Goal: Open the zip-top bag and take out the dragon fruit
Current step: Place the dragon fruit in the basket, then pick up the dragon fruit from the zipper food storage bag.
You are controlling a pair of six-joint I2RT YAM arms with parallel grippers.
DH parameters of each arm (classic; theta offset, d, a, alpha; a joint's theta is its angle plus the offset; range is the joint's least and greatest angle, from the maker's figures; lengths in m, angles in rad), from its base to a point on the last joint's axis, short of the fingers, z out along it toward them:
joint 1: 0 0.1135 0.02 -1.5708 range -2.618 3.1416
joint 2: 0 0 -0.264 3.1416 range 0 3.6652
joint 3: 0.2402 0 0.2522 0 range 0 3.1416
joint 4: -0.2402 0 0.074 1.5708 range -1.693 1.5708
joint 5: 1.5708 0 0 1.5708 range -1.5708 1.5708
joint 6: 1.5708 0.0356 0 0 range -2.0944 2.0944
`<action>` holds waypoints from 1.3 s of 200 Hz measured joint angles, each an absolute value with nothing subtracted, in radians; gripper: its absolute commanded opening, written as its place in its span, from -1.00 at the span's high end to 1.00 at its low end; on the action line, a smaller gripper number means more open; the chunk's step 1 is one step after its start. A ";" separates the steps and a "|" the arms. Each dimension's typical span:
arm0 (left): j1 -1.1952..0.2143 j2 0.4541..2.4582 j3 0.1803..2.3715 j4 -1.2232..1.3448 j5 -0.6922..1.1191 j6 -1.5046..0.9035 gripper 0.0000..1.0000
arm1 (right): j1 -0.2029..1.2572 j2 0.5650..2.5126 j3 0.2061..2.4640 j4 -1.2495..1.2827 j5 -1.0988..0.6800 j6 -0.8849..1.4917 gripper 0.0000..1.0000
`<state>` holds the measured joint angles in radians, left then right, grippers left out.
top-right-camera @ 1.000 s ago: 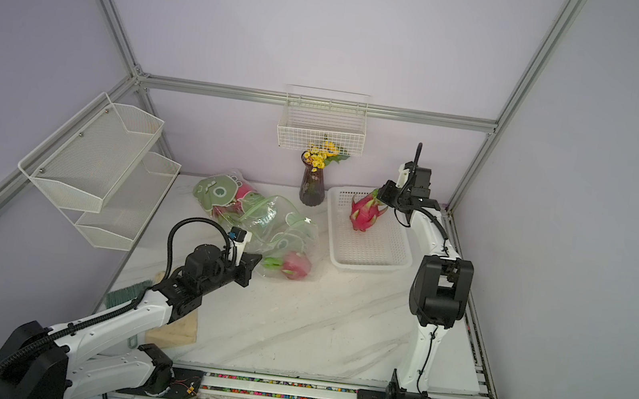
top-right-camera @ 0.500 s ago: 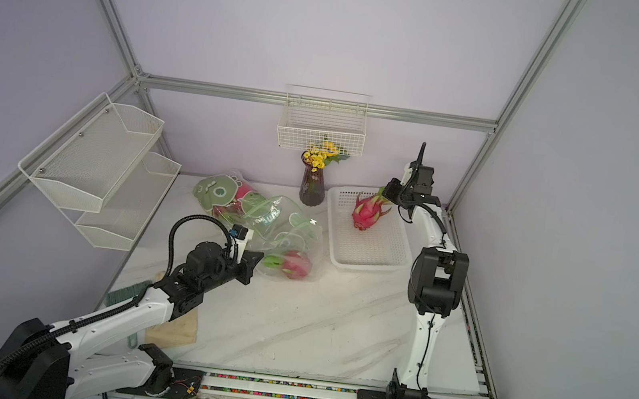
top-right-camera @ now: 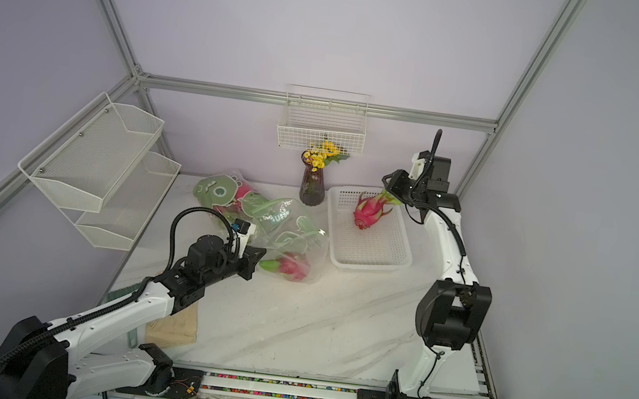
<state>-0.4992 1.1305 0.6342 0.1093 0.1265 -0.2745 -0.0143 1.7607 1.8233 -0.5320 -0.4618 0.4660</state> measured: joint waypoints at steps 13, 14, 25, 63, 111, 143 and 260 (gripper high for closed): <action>-0.499 1.132 0.647 0.089 0.126 -0.278 1.00 | 0.025 1.673 1.809 -0.533 -0.476 0.470 0.19; -0.499 1.132 0.649 0.086 0.126 -0.279 1.00 | 0.028 1.669 1.808 -0.533 -0.476 0.470 0.19; -0.499 1.135 0.657 0.075 0.127 -0.279 1.00 | 0.072 1.607 1.795 -0.533 -0.490 0.472 0.21; -0.499 1.151 0.678 0.052 0.149 -0.287 1.00 | 0.244 1.477 1.741 -0.521 -0.535 0.504 0.28; -0.499 1.173 0.688 0.043 0.187 -0.300 1.00 | 0.471 1.491 1.736 -0.525 -0.529 0.519 0.36; -0.499 1.185 0.688 0.043 0.207 -0.306 1.00 | 0.606 1.531 1.735 -0.533 -0.486 0.516 0.40; -0.499 1.207 0.688 0.065 0.239 -0.321 0.63 | 0.694 1.638 1.693 -0.710 -0.233 0.479 0.49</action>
<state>-0.4992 1.2068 0.6876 0.0647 0.2394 -0.3206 0.6941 1.6379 1.6928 -0.7105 -0.2333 0.4786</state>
